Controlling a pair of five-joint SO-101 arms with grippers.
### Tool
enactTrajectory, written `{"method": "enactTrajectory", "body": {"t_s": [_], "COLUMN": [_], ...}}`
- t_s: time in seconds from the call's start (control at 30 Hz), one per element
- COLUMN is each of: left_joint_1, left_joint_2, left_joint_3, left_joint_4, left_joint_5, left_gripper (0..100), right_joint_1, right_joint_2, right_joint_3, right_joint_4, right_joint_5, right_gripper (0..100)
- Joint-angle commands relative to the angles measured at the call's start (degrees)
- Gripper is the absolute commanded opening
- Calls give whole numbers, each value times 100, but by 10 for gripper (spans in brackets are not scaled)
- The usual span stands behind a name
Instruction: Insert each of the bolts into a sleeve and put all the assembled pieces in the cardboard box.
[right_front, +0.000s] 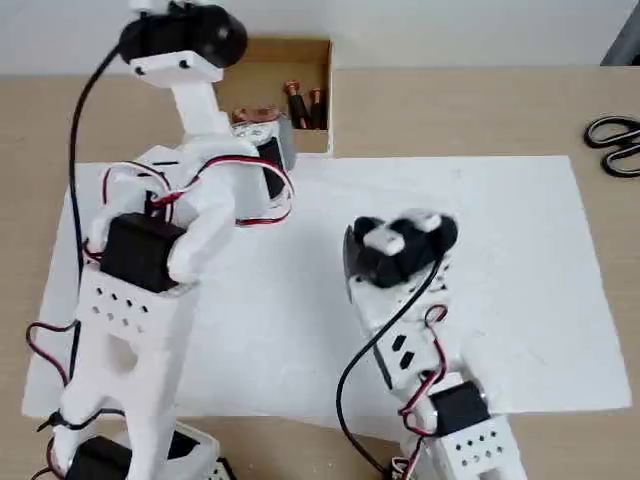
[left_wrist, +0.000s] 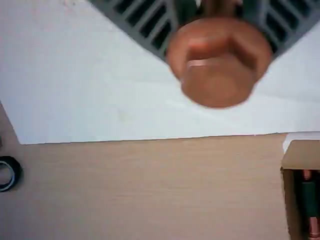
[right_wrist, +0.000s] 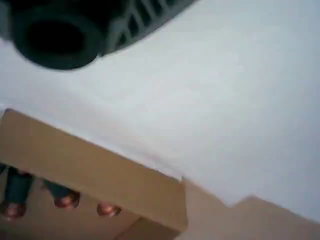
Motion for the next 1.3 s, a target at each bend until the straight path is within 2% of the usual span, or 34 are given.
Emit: {"method": "enactTrajectory", "body": {"t_s": [0.0,0.1,0.23,0.4,0.7,0.97,1.27], "left_joint_1": [237,475,492,615,888,1134,1125], "left_joint_2": [-149,-149,-202,-607,-1829,-2312,-2321], "left_joint_3": [22,470,1587,2633,4145,4875,4989], "left_joint_4": [-193,-448,-1547,-2514,-3578,-3710,-3719], "left_joint_5": [18,18,26,26,26,26,44], "left_gripper": [6,6,6,6,6,6,6], "right_joint_1": [-40,-40,-40,-40,-391,-400,-418], "right_joint_2": [-251,-277,-259,-259,-251,-251,-295], "right_joint_3": [264,378,378,396,633,624,633], "right_joint_4": [-110,4,31,31,40,40,40], "right_joint_5": [18,-35,-510,-554,-527,-527,-527], "right_gripper": [4,4,4,4,4,4,4]}}
